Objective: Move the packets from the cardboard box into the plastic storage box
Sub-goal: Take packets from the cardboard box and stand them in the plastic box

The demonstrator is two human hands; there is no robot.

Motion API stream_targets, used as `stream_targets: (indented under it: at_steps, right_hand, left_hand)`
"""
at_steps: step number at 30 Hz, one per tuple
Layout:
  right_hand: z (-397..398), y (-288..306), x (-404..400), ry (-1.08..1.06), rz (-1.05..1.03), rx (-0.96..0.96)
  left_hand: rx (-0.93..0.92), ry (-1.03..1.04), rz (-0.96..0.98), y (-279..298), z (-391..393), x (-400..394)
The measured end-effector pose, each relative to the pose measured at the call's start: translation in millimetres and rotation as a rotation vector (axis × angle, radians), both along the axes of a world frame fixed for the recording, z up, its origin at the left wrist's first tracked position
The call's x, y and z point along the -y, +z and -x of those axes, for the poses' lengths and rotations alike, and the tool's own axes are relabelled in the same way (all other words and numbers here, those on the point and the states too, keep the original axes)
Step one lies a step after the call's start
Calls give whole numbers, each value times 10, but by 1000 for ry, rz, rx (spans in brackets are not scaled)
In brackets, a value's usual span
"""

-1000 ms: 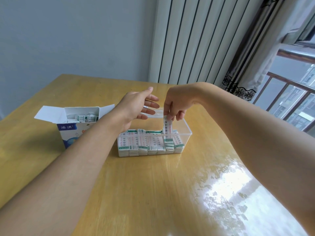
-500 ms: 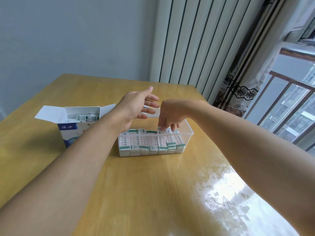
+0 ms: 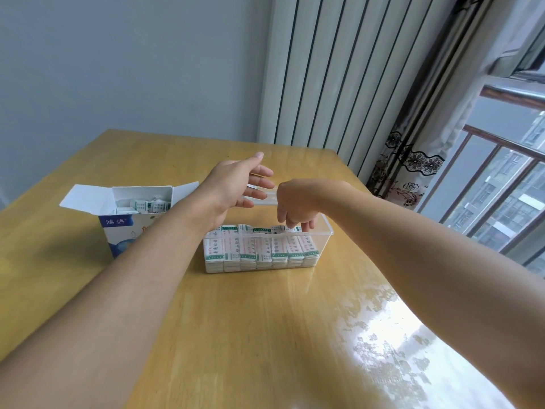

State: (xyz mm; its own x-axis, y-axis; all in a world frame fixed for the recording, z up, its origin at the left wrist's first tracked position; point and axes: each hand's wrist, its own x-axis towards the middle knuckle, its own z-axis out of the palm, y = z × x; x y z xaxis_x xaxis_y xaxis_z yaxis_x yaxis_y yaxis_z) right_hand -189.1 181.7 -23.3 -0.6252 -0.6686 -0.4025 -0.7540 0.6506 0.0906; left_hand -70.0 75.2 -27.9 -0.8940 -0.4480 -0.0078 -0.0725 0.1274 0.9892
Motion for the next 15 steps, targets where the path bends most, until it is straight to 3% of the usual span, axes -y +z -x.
stream_targets:
  at_steps: [15]
  right_hand:
    - [-96, 75, 5, 28, -33, 32]
  left_hand:
    - [4, -2, 0, -1, 4, 7]
